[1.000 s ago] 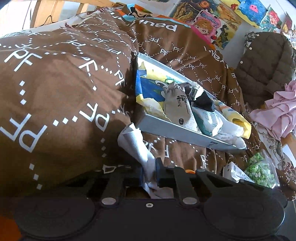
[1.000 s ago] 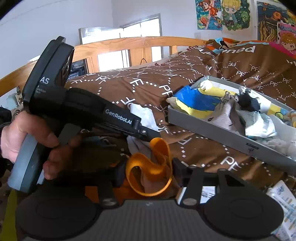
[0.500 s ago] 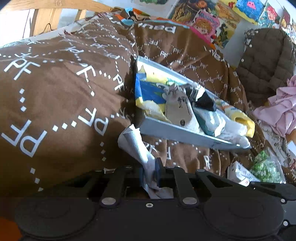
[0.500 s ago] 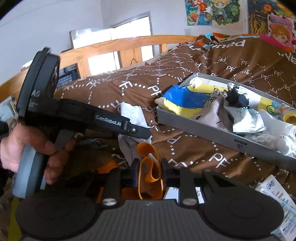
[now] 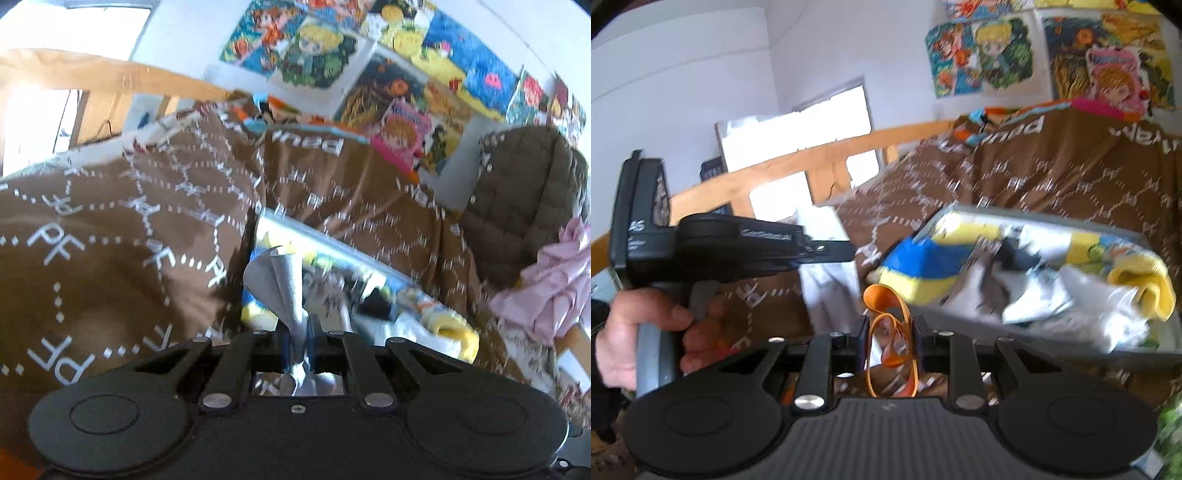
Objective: Organize soft objects
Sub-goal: 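Carry the white cloth with the left gripper while the right carries the orange cup over the tray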
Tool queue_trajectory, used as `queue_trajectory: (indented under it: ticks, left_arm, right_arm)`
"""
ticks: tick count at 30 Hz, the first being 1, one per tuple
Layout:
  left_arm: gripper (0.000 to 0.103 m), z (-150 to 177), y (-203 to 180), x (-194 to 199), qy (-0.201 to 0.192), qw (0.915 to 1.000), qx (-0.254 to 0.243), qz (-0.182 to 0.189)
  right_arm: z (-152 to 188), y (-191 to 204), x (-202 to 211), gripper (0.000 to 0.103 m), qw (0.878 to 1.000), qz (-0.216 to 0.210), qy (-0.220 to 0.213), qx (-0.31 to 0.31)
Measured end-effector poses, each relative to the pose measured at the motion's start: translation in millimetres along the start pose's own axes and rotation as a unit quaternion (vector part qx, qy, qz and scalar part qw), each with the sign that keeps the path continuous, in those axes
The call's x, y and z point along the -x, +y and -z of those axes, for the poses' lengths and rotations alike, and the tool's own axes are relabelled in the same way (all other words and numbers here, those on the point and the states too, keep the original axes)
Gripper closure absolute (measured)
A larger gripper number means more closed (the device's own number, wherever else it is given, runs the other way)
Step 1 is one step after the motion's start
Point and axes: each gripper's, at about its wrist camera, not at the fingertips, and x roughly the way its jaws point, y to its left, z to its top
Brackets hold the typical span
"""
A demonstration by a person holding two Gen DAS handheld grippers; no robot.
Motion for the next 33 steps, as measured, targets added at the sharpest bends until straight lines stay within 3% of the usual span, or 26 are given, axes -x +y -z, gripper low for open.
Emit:
queue_trajectory:
  ticks: [7, 14, 21, 33]
  left_arm:
    - [0.095, -37, -23, -6, -0.044, 0.999, 0.006, 0.011]
    - [0.095, -75, -47, -52, -0.081, 0.9963, -0.025, 0.015]
    - [0.095, -62, -38, -120, -0.03, 0.9978, -0.058, -0.005]
    - [0.095, -35, -32, -156, 0.05, 0.9949, -0.086, -0.019]
  right_arm:
    - [-26, -33, -25, 0.076, 0.998, 0.028, -0.029, -0.039]
    - [-52, -74, -57, 0.074, 0.99, 0.047, -0.091, -0.097]
    - [-51, -108, -83, 0.073, 0.984, 0.054, -0.093, -0.14]
    - [-38, -133, -101, 0.07, 0.977, 0.04, -0.064, -0.198]
